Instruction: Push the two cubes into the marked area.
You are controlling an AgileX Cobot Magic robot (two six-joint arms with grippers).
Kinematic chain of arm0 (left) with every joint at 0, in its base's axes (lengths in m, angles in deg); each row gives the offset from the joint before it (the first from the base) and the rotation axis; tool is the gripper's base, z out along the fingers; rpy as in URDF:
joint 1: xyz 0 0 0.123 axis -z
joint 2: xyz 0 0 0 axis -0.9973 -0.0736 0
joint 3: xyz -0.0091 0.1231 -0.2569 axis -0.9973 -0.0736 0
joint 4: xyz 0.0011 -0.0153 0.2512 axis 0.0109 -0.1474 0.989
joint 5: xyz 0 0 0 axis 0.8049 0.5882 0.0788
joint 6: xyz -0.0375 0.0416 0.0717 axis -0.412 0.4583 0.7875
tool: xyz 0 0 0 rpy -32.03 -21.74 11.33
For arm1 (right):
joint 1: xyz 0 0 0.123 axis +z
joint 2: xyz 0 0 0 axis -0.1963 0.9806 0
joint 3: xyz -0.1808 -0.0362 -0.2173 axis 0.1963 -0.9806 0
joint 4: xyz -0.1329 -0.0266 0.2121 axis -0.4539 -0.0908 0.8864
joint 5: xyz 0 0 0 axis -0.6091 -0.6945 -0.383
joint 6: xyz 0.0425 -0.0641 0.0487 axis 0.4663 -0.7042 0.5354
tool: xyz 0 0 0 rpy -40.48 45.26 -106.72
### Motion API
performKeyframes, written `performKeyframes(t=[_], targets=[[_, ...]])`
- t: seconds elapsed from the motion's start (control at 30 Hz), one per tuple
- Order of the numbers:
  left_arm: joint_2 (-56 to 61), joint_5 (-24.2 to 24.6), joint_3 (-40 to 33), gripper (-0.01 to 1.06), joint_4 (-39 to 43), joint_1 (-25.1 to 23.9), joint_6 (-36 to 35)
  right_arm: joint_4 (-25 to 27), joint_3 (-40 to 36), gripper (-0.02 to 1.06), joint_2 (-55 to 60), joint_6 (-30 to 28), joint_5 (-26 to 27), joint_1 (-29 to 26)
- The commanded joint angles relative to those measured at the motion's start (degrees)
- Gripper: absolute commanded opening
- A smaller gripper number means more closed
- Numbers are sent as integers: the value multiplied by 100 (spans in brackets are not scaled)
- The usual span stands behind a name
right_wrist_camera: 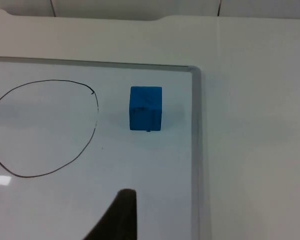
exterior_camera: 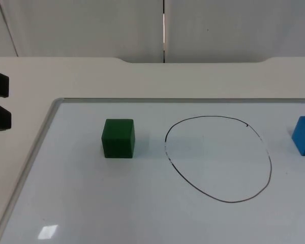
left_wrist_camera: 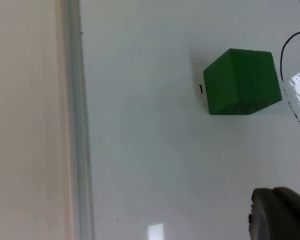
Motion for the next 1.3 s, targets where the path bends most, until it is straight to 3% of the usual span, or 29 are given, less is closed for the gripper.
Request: performKeyframes(t=[0.0,0.33,1.27], targets=[[-34,-28,30,0,-150,-15,52,-32,-11,105,-19,-3,26,-30],[-596,-988,30,0,-206,932,41,-32,-11,105,-19,-3,26,-30],[-1086,-1544,114,0,-293,946,41,-32,-11,105,-19,-3,26,-30]])
